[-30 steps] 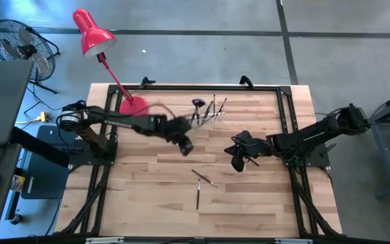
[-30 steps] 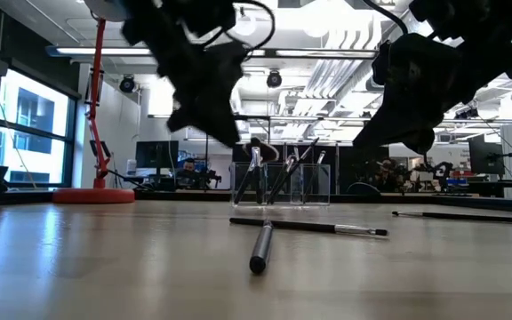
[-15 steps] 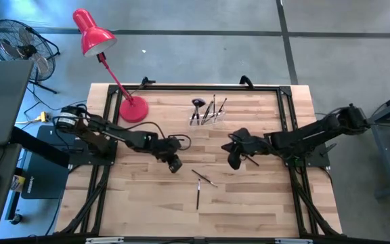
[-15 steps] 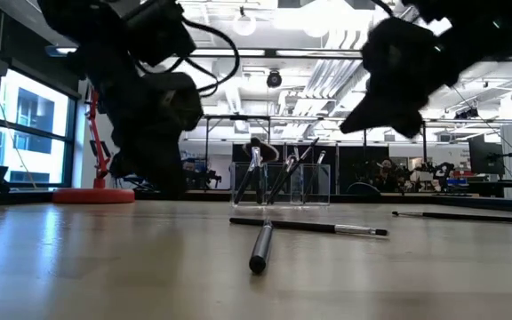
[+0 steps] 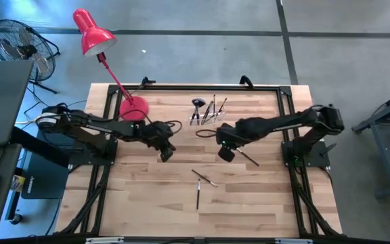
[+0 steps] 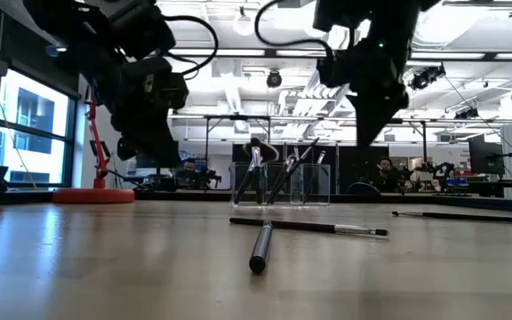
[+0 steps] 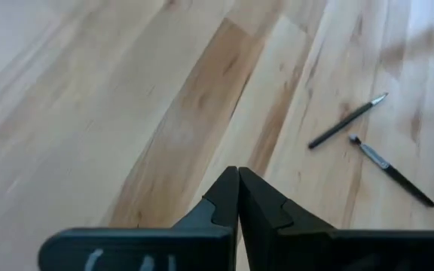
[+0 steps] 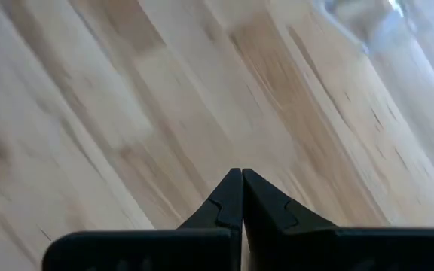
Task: Put items in baskets/containers
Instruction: Put the eyeshadow brush into the transparent organizer
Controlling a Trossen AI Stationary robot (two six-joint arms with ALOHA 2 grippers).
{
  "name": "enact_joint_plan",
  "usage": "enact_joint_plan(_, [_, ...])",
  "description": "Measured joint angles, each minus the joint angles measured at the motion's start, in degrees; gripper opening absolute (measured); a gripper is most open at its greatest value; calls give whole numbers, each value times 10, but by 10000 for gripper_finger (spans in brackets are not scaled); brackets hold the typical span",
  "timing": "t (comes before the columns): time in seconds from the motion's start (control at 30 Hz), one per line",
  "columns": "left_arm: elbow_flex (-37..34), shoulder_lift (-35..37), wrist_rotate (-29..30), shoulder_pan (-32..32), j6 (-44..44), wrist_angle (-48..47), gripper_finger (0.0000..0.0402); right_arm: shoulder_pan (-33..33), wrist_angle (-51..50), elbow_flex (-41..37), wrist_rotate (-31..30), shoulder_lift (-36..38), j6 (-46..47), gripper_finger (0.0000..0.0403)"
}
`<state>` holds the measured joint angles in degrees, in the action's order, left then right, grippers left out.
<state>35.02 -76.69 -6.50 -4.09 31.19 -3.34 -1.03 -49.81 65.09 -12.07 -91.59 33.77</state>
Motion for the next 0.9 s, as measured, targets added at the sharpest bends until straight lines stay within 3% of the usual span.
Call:
enact_joint_plan(0.17, [-4,13,-19,-8,-28,-7,1,7,-68,19,13,-16,20,13])
enact_joint_plan(0.43, [-4,13,-38,-8,-55,-10,1,22,-78,-48,80,-16,58,64])
enact_joint_plan(0.9, [-4,13,-45,-8,-59,-10,1,26,34,-131,112,-17,47,110])
